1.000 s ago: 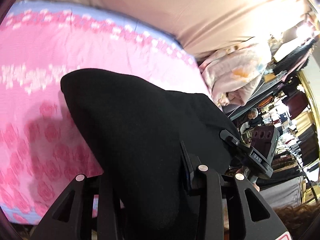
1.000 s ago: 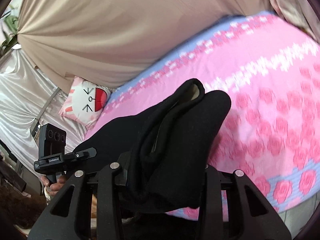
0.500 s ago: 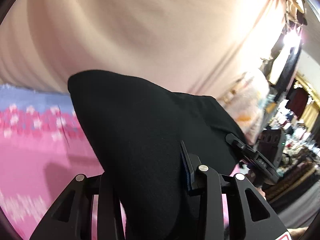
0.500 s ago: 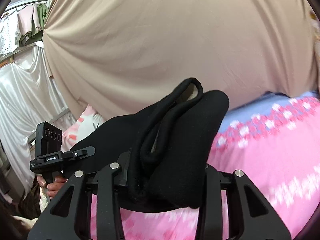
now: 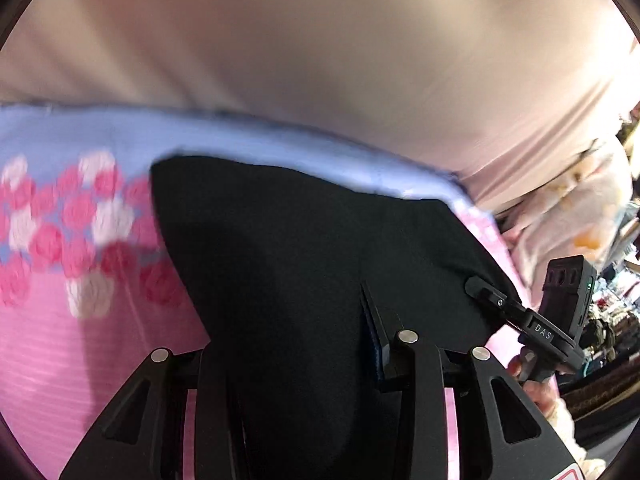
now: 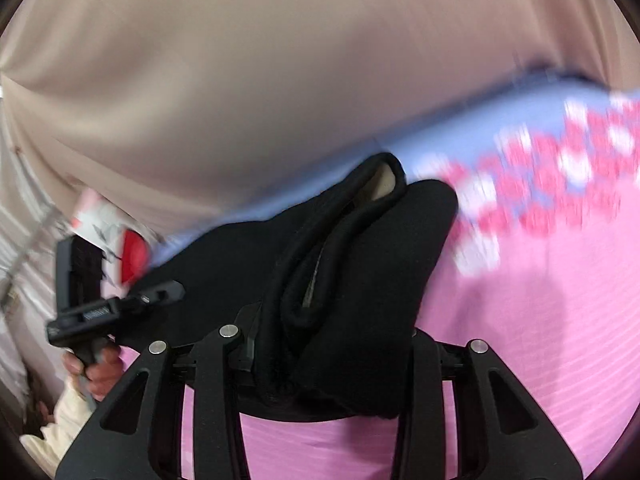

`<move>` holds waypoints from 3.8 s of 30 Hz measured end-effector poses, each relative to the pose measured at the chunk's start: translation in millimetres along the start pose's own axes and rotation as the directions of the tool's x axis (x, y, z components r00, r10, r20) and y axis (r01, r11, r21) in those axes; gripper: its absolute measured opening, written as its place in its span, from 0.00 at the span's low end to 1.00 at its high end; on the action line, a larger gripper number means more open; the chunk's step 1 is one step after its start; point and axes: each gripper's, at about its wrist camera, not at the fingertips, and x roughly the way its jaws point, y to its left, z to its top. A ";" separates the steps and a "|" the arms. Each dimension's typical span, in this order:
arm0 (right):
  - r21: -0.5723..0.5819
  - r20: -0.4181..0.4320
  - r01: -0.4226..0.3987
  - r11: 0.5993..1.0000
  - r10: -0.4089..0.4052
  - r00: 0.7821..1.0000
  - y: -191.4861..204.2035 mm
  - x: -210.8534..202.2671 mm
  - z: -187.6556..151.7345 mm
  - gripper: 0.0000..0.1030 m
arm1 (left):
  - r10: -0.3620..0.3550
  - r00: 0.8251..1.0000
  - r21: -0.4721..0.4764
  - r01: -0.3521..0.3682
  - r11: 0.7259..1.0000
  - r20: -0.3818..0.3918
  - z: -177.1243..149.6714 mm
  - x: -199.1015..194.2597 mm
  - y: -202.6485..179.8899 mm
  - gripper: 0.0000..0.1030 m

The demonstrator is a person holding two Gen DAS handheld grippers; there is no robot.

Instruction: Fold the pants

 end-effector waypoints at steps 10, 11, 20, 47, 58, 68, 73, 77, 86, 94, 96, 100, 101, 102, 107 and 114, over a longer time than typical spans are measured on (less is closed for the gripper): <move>0.216 -0.041 -0.027 0.976 0.036 0.999 -43.0 -48.7 -19.0 0.63 | -0.033 0.999 -0.184 0.033 0.982 0.001 -34.0 -51.4 50.4 0.62; 0.232 -0.012 0.018 0.973 -0.016 1.000 -47.6 -68.8 -25.2 0.63 | 0.011 1.000 -0.177 -0.008 0.984 0.016 -37.2 -67.4 51.4 0.62; -0.169 0.146 0.345 0.923 -0.323 0.935 69.0 -131.0 -10.1 0.24 | 0.691 0.630 -0.077 -0.716 0.693 0.355 -41.6 -190.5 -47.0 0.81; -0.056 0.008 0.051 0.997 -0.051 0.999 59.5 38.8 77.6 0.20 | 0.402 0.903 -0.184 -0.373 0.909 0.154 24.6 -28.3 0.6 0.93; 0.030 0.027 0.191 0.981 -0.191 0.981 28.2 27.6 74.6 0.08 | 0.441 0.897 -0.310 -0.409 0.858 0.037 39.4 -10.7 29.2 0.92; -0.287 0.105 0.292 0.913 -0.273 0.956 82.4 -66.6 -11.9 0.14 | 0.660 0.717 0.046 -0.685 0.727 0.224 -52.6 -102.2 -73.4 0.94; -0.319 0.042 0.368 0.873 -0.375 0.926 56.7 -20.8 -28.3 0.02 | 0.673 0.719 0.147 -0.695 0.704 0.174 -78.8 -52.6 -83.8 0.94; -0.196 -0.001 0.271 0.942 -0.276 0.961 35.2 -30.3 -21.3 0.00 | 0.697 0.714 0.143 -0.698 0.702 0.064 -82.3 -19.4 -56.2 0.95; -0.121 0.047 0.249 0.961 -0.245 0.968 41.7 -79.9 -40.3 0.23 | 0.679 0.718 0.142 -0.696 0.704 0.150 -89.9 -64.1 -79.0 0.95; -0.073 0.058 0.297 0.952 -0.293 0.954 44.4 -131.7 -89.3 0.27 | 0.637 0.759 0.139 -0.651 0.746 0.139 -131.6 -96.6 -102.5 0.95; -0.087 0.046 0.313 0.946 -0.310 0.950 54.8 -134.5 -94.8 0.30 | 0.650 0.745 0.147 -0.667 0.730 0.151 -137.5 -97.0 -113.2 0.95; -0.124 0.123 0.332 0.935 -0.317 0.940 92.3 -147.4 -103.0 0.83 | 0.631 0.757 0.133 -0.652 0.746 0.172 -140.2 -103.0 -140.8 0.95; -0.148 0.150 0.349 0.925 -0.328 0.933 102.5 -150.1 -104.3 0.83 | 0.623 0.763 0.126 -0.644 0.754 0.172 -140.3 -104.5 -145.4 0.95; -0.165 0.160 0.369 0.915 -0.344 0.925 108.5 -150.4 -104.5 0.84 | 0.620 0.765 0.118 -0.641 0.758 0.172 -140.4 -106.0 -149.4 0.95; -0.181 0.209 0.430 0.885 -0.393 0.896 132.7 -156.7 -105.5 0.88 | 0.608 0.772 0.076 -0.628 0.775 0.184 -139.8 -117.7 -168.3 0.95; -0.137 0.229 0.415 0.899 -0.379 0.897 141.4 -165.5 -105.1 0.91 | 0.614 0.762 0.070 -0.637 0.767 0.207 -144.6 -126.9 -180.4 0.95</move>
